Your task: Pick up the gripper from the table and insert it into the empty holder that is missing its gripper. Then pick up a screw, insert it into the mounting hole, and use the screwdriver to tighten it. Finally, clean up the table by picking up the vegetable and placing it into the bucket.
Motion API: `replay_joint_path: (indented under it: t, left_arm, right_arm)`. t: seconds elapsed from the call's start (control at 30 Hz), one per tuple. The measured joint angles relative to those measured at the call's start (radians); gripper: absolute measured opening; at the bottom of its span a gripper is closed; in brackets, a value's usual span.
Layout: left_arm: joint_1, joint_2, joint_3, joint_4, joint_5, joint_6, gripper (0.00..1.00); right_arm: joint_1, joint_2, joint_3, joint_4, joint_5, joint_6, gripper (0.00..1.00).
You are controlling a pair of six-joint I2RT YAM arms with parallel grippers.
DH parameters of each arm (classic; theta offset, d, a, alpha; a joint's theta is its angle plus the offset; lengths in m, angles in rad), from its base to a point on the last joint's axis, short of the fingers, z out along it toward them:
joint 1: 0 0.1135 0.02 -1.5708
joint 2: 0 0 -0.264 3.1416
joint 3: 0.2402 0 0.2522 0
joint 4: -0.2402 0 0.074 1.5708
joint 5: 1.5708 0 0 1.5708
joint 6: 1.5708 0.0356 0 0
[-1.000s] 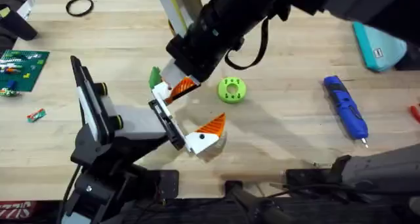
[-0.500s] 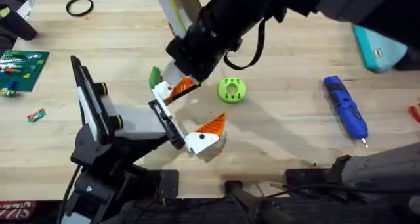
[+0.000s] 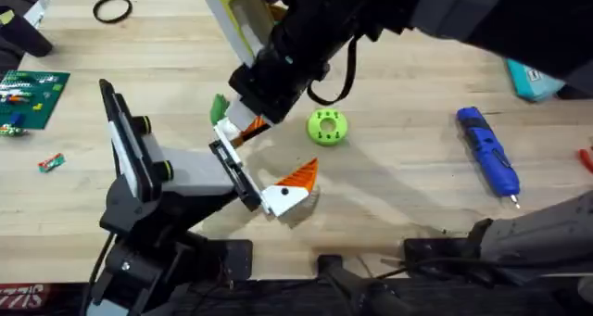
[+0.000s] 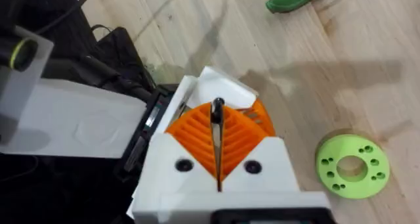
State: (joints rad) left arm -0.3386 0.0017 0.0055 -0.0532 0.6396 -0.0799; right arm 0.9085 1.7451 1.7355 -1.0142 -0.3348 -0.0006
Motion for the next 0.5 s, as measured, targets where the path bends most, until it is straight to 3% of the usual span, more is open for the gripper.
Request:
replay_joint_path:
  t: [0.5]
  left_arm:
    - [0.000, 0.000, 0.000, 0.000, 0.000, 0.000, 0.986]
  right_arm:
    - [0.000, 0.000, 0.001, 0.012, 0.001, 0.000, 0.004]
